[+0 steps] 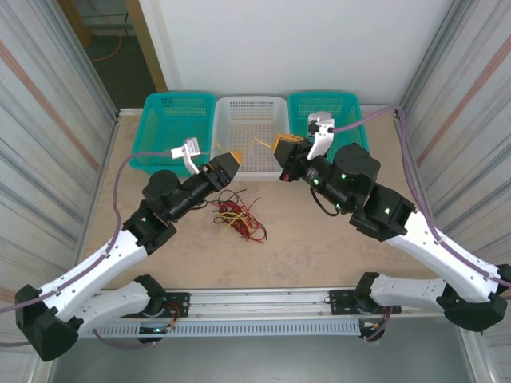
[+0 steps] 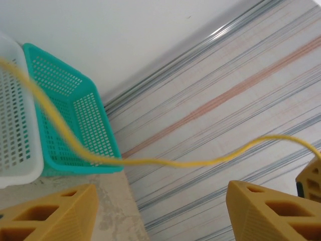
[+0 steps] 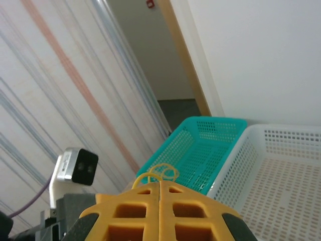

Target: Untangle the cables

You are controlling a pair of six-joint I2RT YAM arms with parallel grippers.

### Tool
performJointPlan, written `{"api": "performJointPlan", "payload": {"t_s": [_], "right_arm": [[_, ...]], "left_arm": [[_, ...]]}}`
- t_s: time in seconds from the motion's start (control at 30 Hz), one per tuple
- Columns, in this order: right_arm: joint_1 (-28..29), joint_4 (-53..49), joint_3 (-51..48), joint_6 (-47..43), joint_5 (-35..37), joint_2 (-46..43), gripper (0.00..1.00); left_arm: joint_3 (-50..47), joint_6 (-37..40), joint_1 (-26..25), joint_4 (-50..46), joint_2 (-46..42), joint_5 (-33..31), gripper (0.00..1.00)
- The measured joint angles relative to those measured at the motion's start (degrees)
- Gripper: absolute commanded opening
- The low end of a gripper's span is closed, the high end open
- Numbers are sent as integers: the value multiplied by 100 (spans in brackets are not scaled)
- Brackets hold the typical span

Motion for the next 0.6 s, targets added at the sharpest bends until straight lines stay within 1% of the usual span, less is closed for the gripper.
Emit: {"api": "performJointPlan", "payload": {"t_s": [0.13,0.23,0.37,0.47,0.6], "right_arm": [[151,308,-151,-55,111,81,0],[192,463,-280,-59,122,118,0],[258,570,-369,-59,81,173,0],[321,627,-439,-59,9,181,0],[400,658,-575,-57,-61,181,0]], "left_arm": [[0,-286,0,243,0,0,74],[0,-472,2,372,2,-2,73],[-35,-713,46,518,13,0,68],[-103,-944,216,581,26,28,62],[-107,-1220,476,603,155,122,61]]}}
